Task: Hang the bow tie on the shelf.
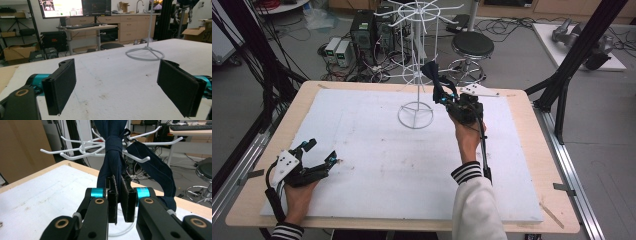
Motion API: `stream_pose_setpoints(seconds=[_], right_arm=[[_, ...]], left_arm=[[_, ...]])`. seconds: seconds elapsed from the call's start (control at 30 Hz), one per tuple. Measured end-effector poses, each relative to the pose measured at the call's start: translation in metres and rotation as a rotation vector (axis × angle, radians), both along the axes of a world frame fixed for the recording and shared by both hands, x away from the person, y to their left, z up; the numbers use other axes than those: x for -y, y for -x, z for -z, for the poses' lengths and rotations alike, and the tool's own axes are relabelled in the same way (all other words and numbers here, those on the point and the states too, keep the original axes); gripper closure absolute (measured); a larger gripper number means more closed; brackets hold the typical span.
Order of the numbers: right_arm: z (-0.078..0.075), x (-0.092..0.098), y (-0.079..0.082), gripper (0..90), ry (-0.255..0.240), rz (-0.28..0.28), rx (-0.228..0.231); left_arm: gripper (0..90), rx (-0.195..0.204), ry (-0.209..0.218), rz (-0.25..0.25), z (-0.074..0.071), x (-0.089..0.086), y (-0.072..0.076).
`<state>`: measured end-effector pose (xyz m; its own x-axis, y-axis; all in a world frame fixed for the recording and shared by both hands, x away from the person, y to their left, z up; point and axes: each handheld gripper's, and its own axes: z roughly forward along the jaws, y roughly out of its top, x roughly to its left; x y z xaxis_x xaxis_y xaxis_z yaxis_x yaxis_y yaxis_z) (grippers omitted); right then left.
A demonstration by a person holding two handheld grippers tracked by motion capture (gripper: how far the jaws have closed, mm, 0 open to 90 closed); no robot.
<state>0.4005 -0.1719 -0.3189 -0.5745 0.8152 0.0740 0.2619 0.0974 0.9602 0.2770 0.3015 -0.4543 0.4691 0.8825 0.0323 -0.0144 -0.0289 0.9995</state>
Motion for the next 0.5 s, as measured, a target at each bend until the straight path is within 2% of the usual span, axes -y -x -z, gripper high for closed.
stream_pose_setpoints(seconds=[0.4,0.47,0.5], right_arm=[[0.007,-0.003,-0.005,84.2,0.019,-0.013,-0.038],[0.010,-0.002,-0.007,81.2,0.022,-0.029,-0.063],[0.011,-0.002,-0.008,75.9,0.019,-0.040,-0.077]], left_arm=[[16.1,-0.001,-0.002,0.001,0.000,0.000,0.000],[16.1,0.000,-0.002,0.001,0.000,0.000,0.000],[16.1,0.000,-0.002,0.001,0.000,0.000,0.000]])
